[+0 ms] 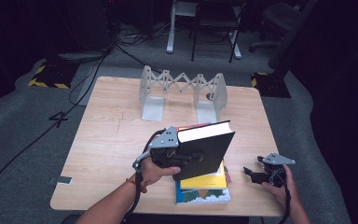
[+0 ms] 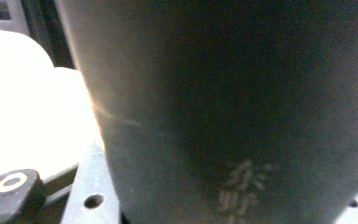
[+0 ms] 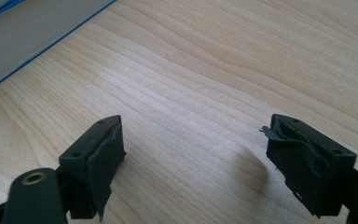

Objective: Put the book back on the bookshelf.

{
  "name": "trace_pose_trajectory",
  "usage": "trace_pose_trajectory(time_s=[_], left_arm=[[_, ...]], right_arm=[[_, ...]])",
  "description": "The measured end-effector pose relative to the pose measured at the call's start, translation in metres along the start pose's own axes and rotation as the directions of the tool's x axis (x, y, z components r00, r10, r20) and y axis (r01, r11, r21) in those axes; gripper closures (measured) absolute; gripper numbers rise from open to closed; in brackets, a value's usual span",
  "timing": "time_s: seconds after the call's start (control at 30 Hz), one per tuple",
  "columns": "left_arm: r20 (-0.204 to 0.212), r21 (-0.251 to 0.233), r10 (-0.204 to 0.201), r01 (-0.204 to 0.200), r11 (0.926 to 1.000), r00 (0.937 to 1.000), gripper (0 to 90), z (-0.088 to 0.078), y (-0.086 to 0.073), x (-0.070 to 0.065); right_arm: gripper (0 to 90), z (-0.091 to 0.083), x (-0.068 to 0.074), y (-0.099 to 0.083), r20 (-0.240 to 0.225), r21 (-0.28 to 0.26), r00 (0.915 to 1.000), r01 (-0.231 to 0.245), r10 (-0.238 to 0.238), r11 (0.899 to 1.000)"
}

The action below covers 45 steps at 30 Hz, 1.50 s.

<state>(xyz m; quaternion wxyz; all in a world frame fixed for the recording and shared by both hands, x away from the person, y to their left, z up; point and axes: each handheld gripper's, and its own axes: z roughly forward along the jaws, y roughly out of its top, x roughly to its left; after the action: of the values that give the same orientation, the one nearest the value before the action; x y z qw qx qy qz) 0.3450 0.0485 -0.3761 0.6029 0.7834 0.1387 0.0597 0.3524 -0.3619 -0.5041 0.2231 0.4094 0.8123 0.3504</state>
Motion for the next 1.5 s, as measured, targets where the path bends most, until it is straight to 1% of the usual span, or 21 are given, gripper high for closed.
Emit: trace_pose_trajectory(time_s=[0.03, 0.07, 0.1, 0.2, 0.27, 0.37, 0.47, 0.5, 0.63, 0.67, 0.73, 0.87, 1.0, 1.03, 1.07, 1.1, 1.13, 1.27, 1.33, 1.4, 1.5], left_arm=[[-0.024, 0.007, 0.015, -0.015, 0.9999, 0.9996, 53.2, 0.001, 0.003, -0.001], [-0.024, 0.007, 0.015, -0.015, 0.9999, 0.9996, 53.3, 0.001, 0.003, -0.001], [-0.037, 0.009, 0.019, -0.018, 0.9998, 0.9991, 53.3, 0.001, 0.005, -0.001], [-0.043, 0.011, 0.022, -0.021, 0.9997, 0.9988, 53.4, 0.003, 0.006, 0.0], [-0.053, 0.017, 0.037, -0.036, 0.9992, 0.9979, 53.4, 0.003, 0.008, -0.001], [-0.082, 0.012, 0.029, -0.028, 0.9995, 0.9962, 53.5, 0.002, 0.009, -0.002], [-0.099, 0.01, 0.039, -0.038, 0.9992, 0.9943, 53.6, 0.0, 0.01, -0.002], [-0.102, 0.017, 0.05, -0.048, 0.9987, 0.9936, 53.6, -0.002, 0.011, -0.002], [-0.132, 0.005, 0.042, -0.042, 0.9991, 0.9903, 53.7, -0.008, 0.01, 0.0], [-0.14, 0.012, 0.05, -0.049, 0.9988, 0.9889, 53.7, -0.01, 0.01, 0.002], [-0.152, 0.011, 0.046, -0.045, 0.9989, 0.9873, 53.7, -0.013, 0.01, 0.003], [-0.192, 0.017, 0.063, -0.061, 0.998, 0.9793, 53.8, -0.019, 0.01, 0.007], [-0.226, 0.016, 0.054, -0.052, 0.9985, 0.9727, 53.7, -0.026, 0.009, 0.015], [-0.226, 0.016, 0.054, -0.052, 0.9985, 0.9727, 53.8, -0.026, 0.009, 0.015], [-0.247, 0.019, 0.058, -0.055, 0.9983, 0.9673, 53.8, -0.03, 0.008, 0.017], [-0.255, 0.022, 0.059, -0.055, 0.9982, 0.9651, 53.8, -0.031, 0.008, 0.019], [-0.28, 0.021, 0.054, -0.05, 0.9985, 0.9586, 53.8, -0.036, 0.008, 0.023], [-0.319, 0.007, 0.041, -0.041, 0.9991, 0.947, 53.8, -0.046, 0.005, 0.032], [-0.332, -0.004, 0.038, -0.042, 0.9991, 0.9427, 53.8, -0.051, 0.004, 0.035], [-0.344, -0.002, 0.032, -0.035, 0.9994, 0.9384, 53.8, -0.055, 0.003, 0.038], [-0.374, -0.011, 0.017, -0.023, 0.9997, 0.9273, 53.8, -0.059, 0.001, 0.045]], right_arm=[[18.9, 0.0, 0.0, 0.0, -0.002, 0.001, 1.0, -0.002, 0.002, 1.0], [18.9, 0.0, 0.0, 0.0, -0.002, 0.001, 1.0, -0.002, 0.002, 1.0], [18.6, 0.0, 0.0, 0.0, -0.002, 0.003, 1.0, -0.006, 0.006, 1.0], [18.6, 0.0, -0.001, 0.0, -0.003, 0.005, 1.0, -0.007, 0.007, 1.0], [18.6, 0.0, -0.001, 0.0, -0.005, 0.005, 1.0, -0.007, 0.007, 1.0], [18.6, 0.0, -0.001, 0.0, -0.009, 0.005, 0.9999, -0.01, 0.01, 1.0], [18.6, 0.0, -0.001, 0.0, -0.009, 0.005, 0.9999, -0.008, 0.008, 1.0], [18.6, 0.0, -0.001, 0.0, -0.009, 0.005, 0.9999, -0.008, 0.008, 1.0], [18.5, 0.001, -0.002, 0.0, -0.014, 0.005, 0.9999, -0.009, 0.009, 1.0], [18.6, 0.001, -0.002, 0.0, -0.015, 0.005, 0.9998, -0.009, 0.009, 1.0], [18.5, 0.001, -0.003, 0.0, -0.016, 0.005, 0.9998, -0.008, 0.008, 1.0], [18.5, 0.001, -0.003, 0.0, -0.017, 0.005, 0.9998, -0.006, 0.006, 1.0], [18.5, 0.001, -0.003, 0.001, -0.017, 0.004, 0.9998, -0.005, 0.005, 1.0], [18.5, 0.001, -0.003, 0.001, -0.017, 0.004, 0.9998, -0.005, 0.005, 1.0], [18.4, 0.001, -0.002, 0.001, -0.017, 0.004, 0.9998, -0.004, 0.004, 1.0], [18.4, 0.001, -0.003, 0.001, -0.018, 0.004, 0.9998, -0.004, 0.004, 1.0], [18.4, 0.001, -0.003, 0.001, -0.018, 0.004, 0.9998, -0.003, 0.003, 1.0], [18.4, 0.001, -0.003, 0.001, -0.02, 0.004, 0.9998, -0.002, 0.002, 1.0], [18.3, 0.001, -0.002, 0.001, -0.017, 0.003, 0.9999, 0.001, -0.001, 1.0], [18.4, 0.001, -0.002, 0.001, -0.013, 0.002, 0.9999, 0.004, -0.004, 1.0], [18.4, 0.001, -0.002, 0.001, -0.014, 0.003, 0.9999, 0.002, -0.002, 1.0]])
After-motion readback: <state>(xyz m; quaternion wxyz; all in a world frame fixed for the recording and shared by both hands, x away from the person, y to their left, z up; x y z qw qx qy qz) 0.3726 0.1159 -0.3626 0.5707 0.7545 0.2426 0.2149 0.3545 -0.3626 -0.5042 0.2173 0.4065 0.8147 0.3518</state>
